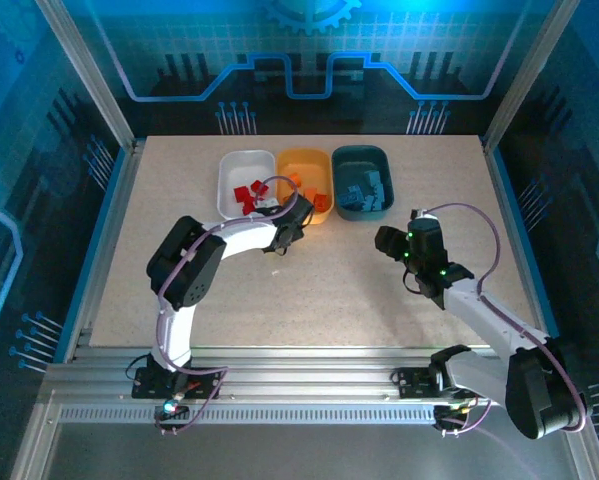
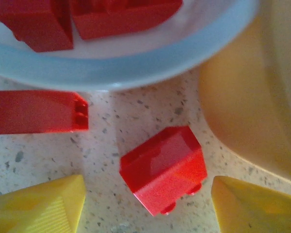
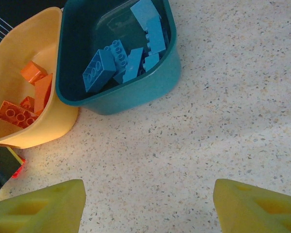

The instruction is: Sort the legos into containers by color

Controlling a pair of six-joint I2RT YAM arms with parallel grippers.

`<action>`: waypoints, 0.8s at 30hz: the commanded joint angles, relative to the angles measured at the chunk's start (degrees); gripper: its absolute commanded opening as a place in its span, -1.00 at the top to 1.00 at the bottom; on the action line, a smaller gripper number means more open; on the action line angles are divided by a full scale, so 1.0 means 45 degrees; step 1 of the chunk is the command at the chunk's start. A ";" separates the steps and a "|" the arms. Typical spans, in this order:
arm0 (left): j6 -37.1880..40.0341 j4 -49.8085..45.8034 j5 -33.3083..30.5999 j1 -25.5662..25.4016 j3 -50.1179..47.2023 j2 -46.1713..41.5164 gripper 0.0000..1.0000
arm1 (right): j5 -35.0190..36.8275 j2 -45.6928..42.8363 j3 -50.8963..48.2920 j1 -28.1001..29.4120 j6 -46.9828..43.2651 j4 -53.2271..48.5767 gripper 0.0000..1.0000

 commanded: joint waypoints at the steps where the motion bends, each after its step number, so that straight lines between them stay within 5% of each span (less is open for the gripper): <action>1: -0.0413 -0.0065 -0.0944 0.0143 0.0283 0.0011 -0.37 | -0.0029 0.0156 0.0030 0.0164 -0.0172 0.0454 -0.42; 8: 0.0140 0.0210 -0.0667 0.0251 0.0628 0.0505 -0.15 | -0.0237 0.0403 0.0108 0.0183 -0.0155 0.0520 -0.42; 16: 0.0352 0.0448 -0.0452 0.0252 -0.0058 0.0233 0.32 | -0.0239 0.0479 0.0128 0.0228 -0.0201 0.0561 -0.42; 24: 0.0577 0.0682 -0.0428 0.0010 -0.1340 -0.0908 0.35 | -0.0110 0.0570 0.0186 0.0384 -0.0260 0.0573 -0.42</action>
